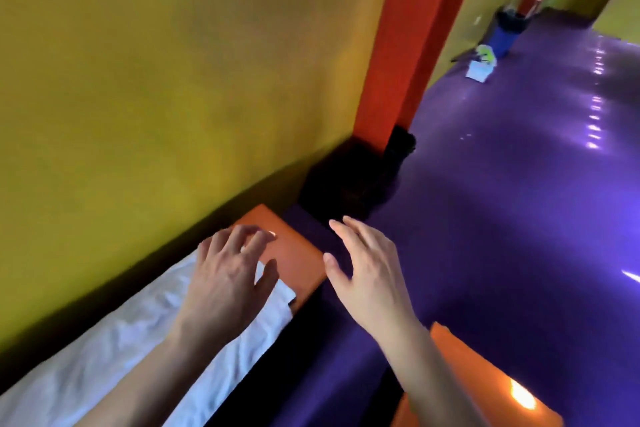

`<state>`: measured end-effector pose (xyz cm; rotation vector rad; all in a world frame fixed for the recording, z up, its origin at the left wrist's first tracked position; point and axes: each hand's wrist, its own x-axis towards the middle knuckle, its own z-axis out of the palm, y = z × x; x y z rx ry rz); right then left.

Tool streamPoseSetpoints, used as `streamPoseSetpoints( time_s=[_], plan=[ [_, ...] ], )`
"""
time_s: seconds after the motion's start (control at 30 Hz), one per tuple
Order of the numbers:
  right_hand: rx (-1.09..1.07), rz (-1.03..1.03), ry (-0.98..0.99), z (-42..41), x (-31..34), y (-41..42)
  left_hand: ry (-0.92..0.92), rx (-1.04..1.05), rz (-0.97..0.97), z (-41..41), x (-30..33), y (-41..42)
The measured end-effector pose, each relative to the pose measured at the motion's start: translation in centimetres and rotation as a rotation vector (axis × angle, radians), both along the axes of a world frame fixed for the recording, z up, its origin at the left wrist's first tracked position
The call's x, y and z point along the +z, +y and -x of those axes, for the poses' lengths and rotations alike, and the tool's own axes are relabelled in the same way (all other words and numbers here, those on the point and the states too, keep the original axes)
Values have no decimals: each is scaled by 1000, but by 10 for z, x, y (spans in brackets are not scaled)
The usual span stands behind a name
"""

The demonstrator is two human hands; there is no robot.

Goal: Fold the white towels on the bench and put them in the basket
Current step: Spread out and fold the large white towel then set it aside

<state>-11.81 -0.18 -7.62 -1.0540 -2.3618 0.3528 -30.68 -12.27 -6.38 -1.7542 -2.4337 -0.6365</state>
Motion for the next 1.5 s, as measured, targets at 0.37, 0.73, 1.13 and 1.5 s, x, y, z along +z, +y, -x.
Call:
streamPoseSetpoints(
  time_s=[0.37, 0.73, 1.13, 1.5],
  plan=[
    [439, 68, -203, 160, -61, -63, -80, 445, 107, 87, -70, -142],
    [873, 182, -414, 241, -143, -76, -259, 886, 203, 62, -163, -198],
    [1212, 254, -466, 313, -319, -140, -344, 1317, 262, 42, -332, -260],
    [1284, 229, -329, 359, -483, -240, -271, 1389, 280, 62, -508, -332]
  ],
)
